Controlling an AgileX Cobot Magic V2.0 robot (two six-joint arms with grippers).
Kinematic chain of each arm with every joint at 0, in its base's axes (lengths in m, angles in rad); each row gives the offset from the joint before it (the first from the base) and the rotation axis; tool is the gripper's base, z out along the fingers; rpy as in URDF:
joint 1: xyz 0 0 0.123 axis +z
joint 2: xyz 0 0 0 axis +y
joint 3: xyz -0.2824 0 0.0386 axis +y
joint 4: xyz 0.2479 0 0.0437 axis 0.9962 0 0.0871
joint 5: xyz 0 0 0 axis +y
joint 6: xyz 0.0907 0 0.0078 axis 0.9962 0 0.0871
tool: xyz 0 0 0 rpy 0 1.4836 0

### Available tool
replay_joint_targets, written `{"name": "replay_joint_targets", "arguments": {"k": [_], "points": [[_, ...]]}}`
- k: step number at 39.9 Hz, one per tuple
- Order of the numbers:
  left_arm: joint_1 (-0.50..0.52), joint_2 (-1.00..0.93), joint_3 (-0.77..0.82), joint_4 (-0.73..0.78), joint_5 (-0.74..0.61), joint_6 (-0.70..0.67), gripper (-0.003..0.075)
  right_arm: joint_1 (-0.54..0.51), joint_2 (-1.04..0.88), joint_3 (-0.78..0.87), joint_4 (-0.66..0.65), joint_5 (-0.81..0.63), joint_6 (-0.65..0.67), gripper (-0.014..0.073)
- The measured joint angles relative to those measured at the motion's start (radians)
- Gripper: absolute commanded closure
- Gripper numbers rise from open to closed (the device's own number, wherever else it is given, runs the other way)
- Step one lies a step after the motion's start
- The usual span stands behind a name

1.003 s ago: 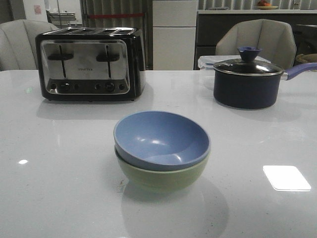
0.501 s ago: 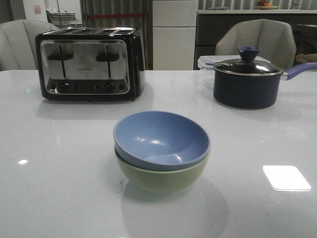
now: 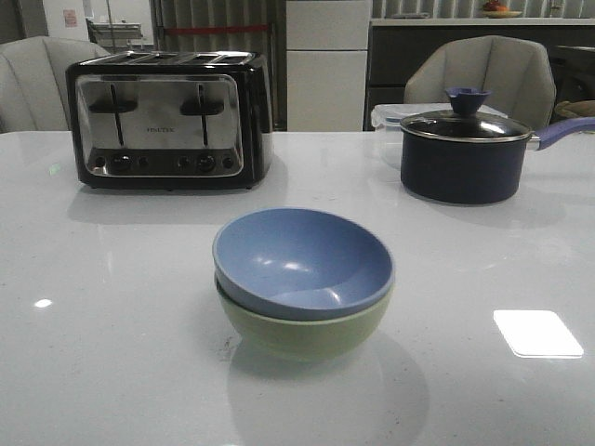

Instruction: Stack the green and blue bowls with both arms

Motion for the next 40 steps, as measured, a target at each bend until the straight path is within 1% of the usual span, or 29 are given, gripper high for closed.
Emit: {"name": "replay_joint_targets", "arguments": {"k": [19,25,28,31,34,40], "points": [[0.005,-0.015,0.003,-0.002,0.003,0.0,0.0627,0.0,0.0,0.0,0.0,0.0,0.0,0.0541],[0.09,-0.075,0.012,-0.006,-0.013,0.0,0.0627,0.0,0.0,0.0,0.0,0.0,0.0,0.0541],[0.154,-0.12,0.038,-0.02,-0.059,0.017,0.0627,0.0,0.0,0.0,0.0,0.0,0.0,0.0541],[0.22,-0.191,0.088,-0.054,-0.157,0.068,0.0627,0.0,0.0,0.0,0.0,0.0,0.0,0.0541],[0.28,-0.257,0.158,-0.084,-0.253,0.107,0.0627,0.0,0.0,0.0,0.0,0.0,0.0,0.0541],[0.381,-0.409,0.318,-0.098,-0.409,0.126,0.0627,0.0,0.0,0.0,0.0,0.0,0.0,0.0541]]}}
